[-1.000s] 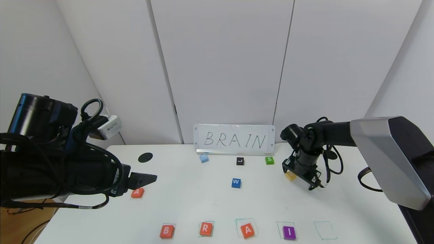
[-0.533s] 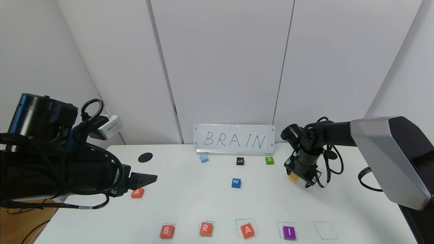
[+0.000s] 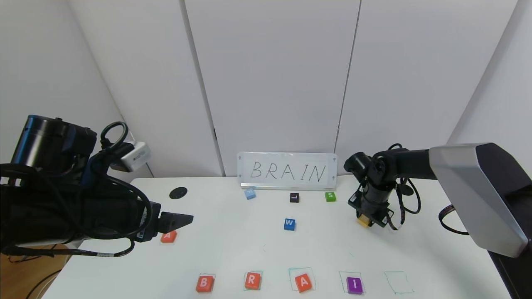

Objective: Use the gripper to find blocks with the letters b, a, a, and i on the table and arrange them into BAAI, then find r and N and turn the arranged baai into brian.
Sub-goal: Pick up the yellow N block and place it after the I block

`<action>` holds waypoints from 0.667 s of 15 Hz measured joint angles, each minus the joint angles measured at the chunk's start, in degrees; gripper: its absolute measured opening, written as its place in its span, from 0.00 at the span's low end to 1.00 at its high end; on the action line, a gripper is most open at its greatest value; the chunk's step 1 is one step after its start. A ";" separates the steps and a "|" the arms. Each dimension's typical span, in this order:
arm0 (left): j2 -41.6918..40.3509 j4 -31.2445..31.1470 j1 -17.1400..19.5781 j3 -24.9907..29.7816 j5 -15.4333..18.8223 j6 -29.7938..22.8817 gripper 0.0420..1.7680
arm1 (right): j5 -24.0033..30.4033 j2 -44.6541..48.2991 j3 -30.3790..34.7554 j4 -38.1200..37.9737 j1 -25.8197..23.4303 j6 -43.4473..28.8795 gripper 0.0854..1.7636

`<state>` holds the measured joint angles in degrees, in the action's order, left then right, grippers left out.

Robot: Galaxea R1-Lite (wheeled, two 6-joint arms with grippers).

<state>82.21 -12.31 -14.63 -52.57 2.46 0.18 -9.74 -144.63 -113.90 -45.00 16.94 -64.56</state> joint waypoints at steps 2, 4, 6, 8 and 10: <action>0.06 0.06 -0.11 0.22 -0.09 0.04 0.97 | 0.00 0.02 0.00 0.00 -0.05 0.09 0.27; 0.20 0.06 -0.11 0.26 -0.09 0.04 0.97 | -0.02 0.20 0.00 -0.02 -0.24 0.46 0.27; 0.33 0.09 -0.15 0.28 -0.09 0.09 0.97 | -0.02 0.98 0.04 -0.44 -0.28 1.76 0.27; 0.39 0.09 -0.15 0.28 -0.11 0.09 0.97 | -0.02 2.82 0.15 -1.87 -0.09 3.78 0.27; 0.39 0.09 -0.35 0.30 -0.11 0.04 0.97 | 0.00 5.13 0.39 -2.52 0.13 5.77 0.27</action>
<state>82.60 -12.23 -14.98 -52.26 2.35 0.22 -9.74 -139.50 -113.51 -47.52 17.08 -58.80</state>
